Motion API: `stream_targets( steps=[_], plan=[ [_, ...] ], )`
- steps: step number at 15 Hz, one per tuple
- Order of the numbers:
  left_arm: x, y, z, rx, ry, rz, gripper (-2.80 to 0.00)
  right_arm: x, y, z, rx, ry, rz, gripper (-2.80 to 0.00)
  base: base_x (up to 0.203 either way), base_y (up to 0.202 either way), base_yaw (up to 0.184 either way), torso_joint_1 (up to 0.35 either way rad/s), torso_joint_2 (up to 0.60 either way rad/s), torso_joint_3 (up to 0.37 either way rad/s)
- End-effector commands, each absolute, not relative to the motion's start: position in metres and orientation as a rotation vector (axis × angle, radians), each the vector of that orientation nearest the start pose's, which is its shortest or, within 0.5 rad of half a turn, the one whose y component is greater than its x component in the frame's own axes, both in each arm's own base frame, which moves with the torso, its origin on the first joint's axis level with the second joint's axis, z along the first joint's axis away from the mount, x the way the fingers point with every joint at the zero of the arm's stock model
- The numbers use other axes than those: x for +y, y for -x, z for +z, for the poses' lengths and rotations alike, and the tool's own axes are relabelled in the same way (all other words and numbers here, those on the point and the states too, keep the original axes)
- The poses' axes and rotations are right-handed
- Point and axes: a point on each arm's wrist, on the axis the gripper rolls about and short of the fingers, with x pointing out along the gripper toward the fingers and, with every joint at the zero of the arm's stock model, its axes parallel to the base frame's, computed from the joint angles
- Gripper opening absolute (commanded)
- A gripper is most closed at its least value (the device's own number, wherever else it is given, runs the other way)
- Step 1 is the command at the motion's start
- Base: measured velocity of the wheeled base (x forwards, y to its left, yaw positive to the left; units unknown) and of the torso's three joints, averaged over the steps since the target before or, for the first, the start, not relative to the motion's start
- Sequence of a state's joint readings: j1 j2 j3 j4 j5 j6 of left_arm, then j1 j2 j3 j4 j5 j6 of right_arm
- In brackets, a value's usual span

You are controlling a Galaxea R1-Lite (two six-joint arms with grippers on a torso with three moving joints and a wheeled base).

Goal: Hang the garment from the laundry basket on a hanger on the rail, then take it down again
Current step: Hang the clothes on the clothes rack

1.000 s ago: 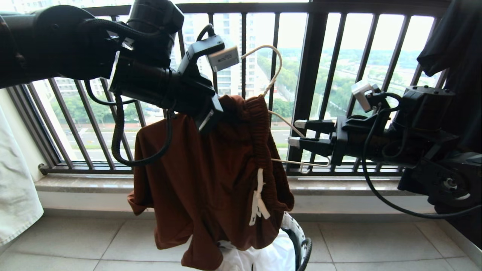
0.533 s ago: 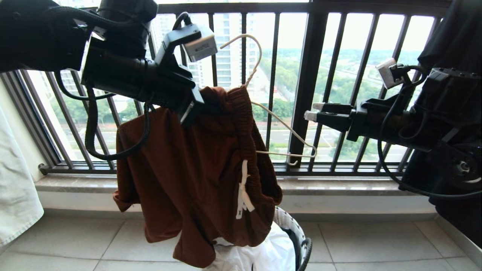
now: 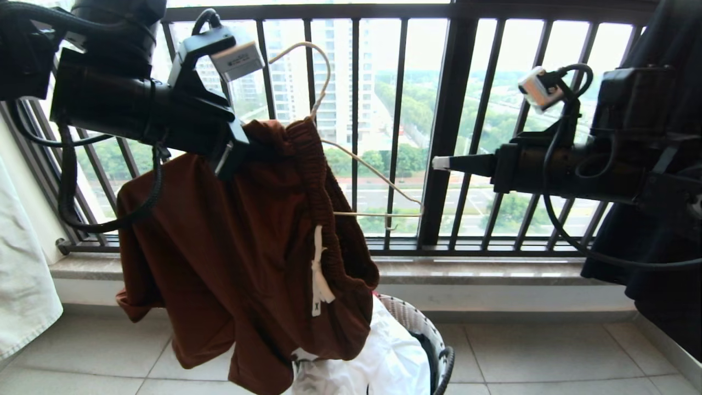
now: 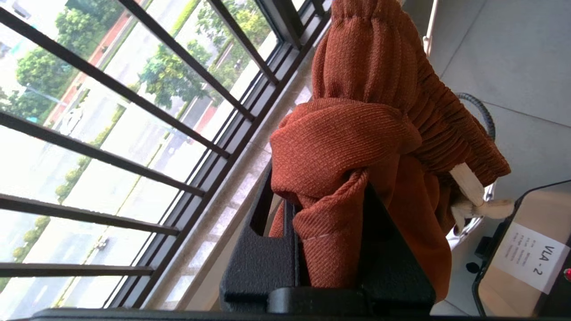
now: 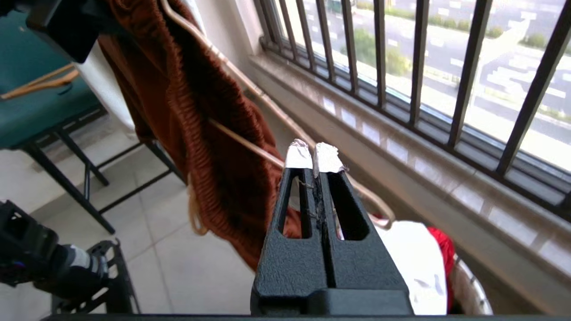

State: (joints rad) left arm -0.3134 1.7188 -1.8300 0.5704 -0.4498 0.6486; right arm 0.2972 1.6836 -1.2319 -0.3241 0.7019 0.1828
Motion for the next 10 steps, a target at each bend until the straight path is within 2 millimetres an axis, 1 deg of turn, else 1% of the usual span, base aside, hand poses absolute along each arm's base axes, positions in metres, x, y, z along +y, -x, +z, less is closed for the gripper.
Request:
stream_targets(
  steps=[1,3,5,7,9,10],
  plan=[
    [-0.091,-0.277,0.353,0.194,-0.574,-0.840,-2.80,0.141,-0.278,0.281,0.479,-0.184,0.940,-2.80,0.000,0.000,0.000,0.000,0.00,0.000],
    [-0.089,-0.273,0.356,0.185,-0.572,-0.837,-2.80,0.155,-0.257,0.284,0.538,-0.097,0.906,-2.80,0.000,0.000,0.000,0.000,0.00,0.000],
    [-0.089,-0.273,0.356,0.186,-0.567,-0.836,-2.80,0.167,-0.247,0.284,0.620,-0.039,0.853,-2.80,0.000,0.000,0.000,0.000,0.00,0.000],
    [-0.089,-0.273,0.357,0.185,-0.565,-0.835,-2.80,0.180,-0.252,0.273,0.681,-0.017,0.842,-2.80,0.000,0.000,0.000,0.000,0.00,0.000],
    [-0.089,-0.274,0.356,0.188,-0.563,-0.835,-2.80,0.200,-0.260,0.254,0.754,-0.035,0.843,-2.80,0.000,0.000,0.000,0.000,0.00,0.000],
    [-0.089,-0.275,0.356,0.189,-0.562,-0.833,-2.80,0.208,-0.267,0.247,0.764,-0.056,0.830,-2.80,0.000,0.000,0.000,0.000,0.00,0.000]
  ],
)
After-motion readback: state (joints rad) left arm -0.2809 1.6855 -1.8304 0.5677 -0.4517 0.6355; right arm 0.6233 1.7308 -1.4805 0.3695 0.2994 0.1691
